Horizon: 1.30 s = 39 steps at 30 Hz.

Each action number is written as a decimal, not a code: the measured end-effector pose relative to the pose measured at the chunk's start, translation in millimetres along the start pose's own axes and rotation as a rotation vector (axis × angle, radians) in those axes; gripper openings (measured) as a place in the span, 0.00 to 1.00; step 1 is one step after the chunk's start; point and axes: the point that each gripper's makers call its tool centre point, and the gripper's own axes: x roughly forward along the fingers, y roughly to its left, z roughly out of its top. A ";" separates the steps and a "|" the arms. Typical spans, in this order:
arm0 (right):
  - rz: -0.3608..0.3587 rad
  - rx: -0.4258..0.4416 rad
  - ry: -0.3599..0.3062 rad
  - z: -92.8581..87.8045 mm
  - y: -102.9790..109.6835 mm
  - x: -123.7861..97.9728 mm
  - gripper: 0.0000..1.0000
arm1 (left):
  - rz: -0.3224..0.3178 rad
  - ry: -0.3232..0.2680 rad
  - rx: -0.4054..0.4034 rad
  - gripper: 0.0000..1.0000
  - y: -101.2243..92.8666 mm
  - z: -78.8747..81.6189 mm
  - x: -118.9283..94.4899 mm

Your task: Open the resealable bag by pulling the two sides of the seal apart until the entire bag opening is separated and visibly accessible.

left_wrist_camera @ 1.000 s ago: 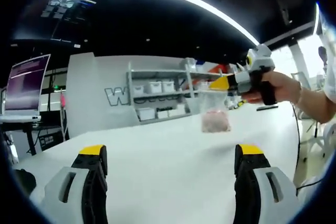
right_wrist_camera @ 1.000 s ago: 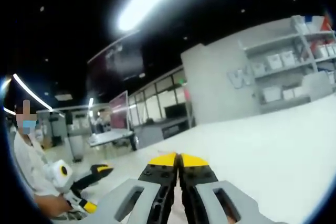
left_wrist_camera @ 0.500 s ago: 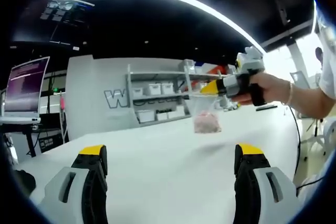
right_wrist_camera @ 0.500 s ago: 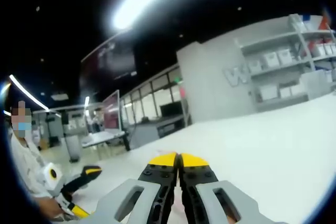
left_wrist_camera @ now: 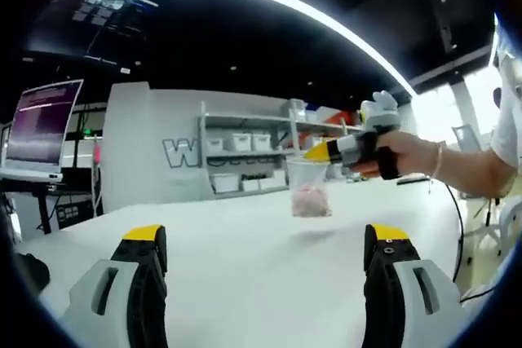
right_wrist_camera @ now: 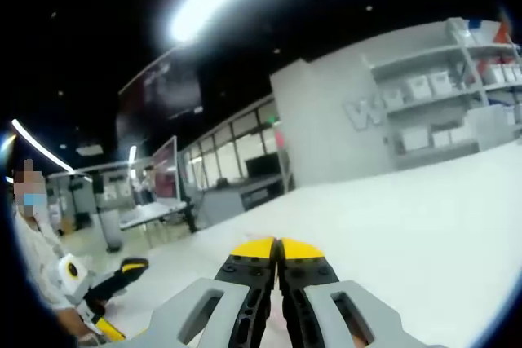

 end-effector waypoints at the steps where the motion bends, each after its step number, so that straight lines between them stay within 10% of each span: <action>1: -0.002 0.002 0.002 0.3 -1.2 1.1 0.00 | 0.002 0.003 -0.001 0.99 0.4 -0.5 0.3; 39: -0.074 -0.073 0.061 8.7 -37.2 66.1 0.00 | 0.002 -0.001 0.015 0.99 1.1 -0.1 1.0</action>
